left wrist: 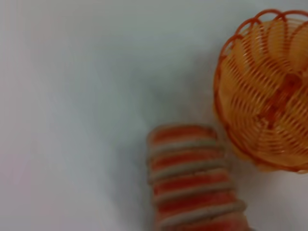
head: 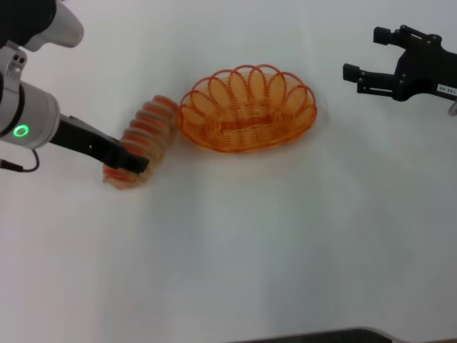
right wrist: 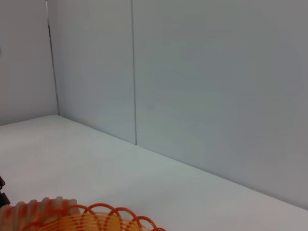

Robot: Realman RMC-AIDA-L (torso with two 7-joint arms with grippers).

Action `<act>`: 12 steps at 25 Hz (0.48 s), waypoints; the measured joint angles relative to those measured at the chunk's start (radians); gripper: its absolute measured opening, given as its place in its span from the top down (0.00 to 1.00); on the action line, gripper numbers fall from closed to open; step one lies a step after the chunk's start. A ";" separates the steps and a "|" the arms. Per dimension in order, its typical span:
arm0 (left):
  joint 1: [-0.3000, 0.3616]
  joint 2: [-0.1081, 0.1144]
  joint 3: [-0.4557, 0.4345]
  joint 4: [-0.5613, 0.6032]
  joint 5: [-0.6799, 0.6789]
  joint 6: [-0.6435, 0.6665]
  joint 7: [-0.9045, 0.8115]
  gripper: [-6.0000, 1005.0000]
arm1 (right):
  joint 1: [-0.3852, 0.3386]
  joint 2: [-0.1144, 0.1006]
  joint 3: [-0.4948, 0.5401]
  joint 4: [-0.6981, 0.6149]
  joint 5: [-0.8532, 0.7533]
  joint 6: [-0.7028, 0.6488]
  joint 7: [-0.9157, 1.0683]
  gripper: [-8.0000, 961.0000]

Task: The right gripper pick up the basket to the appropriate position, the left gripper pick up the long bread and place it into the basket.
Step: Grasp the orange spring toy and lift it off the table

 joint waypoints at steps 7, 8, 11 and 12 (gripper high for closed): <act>-0.001 0.000 0.022 -0.001 0.037 -0.016 -0.017 0.28 | 0.007 0.000 -0.001 -0.003 0.000 0.000 0.005 0.02; -0.001 0.000 0.024 0.000 0.039 -0.019 -0.018 0.28 | 0.007 0.000 -0.001 -0.003 0.000 0.000 0.005 0.02; -0.002 0.000 0.034 0.001 0.039 -0.027 -0.018 0.28 | 0.011 0.000 -0.001 -0.003 0.000 0.000 0.009 0.02; -0.002 0.001 0.038 0.001 0.040 -0.029 -0.018 0.28 | 0.012 0.000 -0.001 -0.003 0.000 0.000 0.009 0.02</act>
